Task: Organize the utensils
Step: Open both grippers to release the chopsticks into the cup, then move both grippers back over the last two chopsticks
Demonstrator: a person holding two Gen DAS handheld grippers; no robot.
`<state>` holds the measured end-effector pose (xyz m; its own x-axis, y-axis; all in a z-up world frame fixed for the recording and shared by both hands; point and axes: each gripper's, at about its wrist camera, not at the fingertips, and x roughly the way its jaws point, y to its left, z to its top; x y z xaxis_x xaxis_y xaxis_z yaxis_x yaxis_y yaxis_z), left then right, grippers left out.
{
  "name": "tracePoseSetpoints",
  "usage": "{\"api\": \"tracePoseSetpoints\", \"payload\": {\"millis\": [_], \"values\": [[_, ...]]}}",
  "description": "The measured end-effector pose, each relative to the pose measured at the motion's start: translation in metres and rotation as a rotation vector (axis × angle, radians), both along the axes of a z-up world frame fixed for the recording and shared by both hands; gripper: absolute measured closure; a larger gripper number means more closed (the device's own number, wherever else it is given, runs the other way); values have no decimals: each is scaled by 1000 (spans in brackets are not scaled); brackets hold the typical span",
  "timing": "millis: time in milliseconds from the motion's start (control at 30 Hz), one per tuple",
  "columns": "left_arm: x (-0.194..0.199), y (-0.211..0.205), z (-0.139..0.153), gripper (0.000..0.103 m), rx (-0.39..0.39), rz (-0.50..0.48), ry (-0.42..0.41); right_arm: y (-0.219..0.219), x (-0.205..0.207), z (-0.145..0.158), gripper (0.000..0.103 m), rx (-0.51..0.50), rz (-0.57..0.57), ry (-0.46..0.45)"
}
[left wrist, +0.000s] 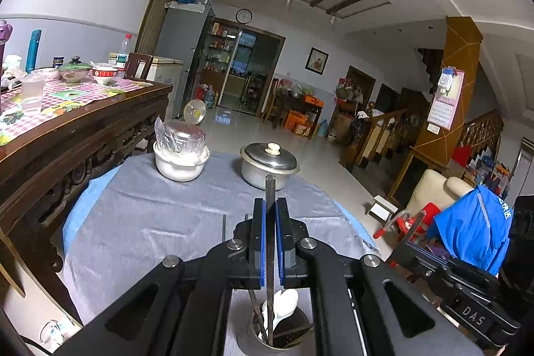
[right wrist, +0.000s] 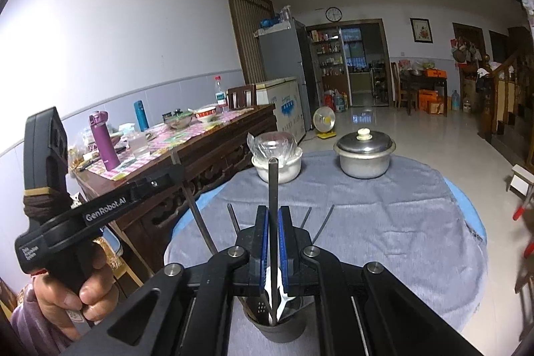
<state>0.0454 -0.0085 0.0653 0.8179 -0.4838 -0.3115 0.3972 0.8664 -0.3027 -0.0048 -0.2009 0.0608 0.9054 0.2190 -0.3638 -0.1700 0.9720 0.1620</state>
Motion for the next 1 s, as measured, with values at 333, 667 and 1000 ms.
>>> {"api": "tracePoseSetpoints", "payload": {"millis": [333, 667, 1000], "values": [[-15, -6, -13, 97, 49, -48, 26, 4, 8, -27, 96, 0, 26, 108], [-33, -1, -18, 60, 162, -86, 2, -9, -2, -34, 78, 90, 74, 153], [-19, 51, 2, 38, 146, -9, -40, -70, -25, 8, 48, 211, -16, 31]]}}
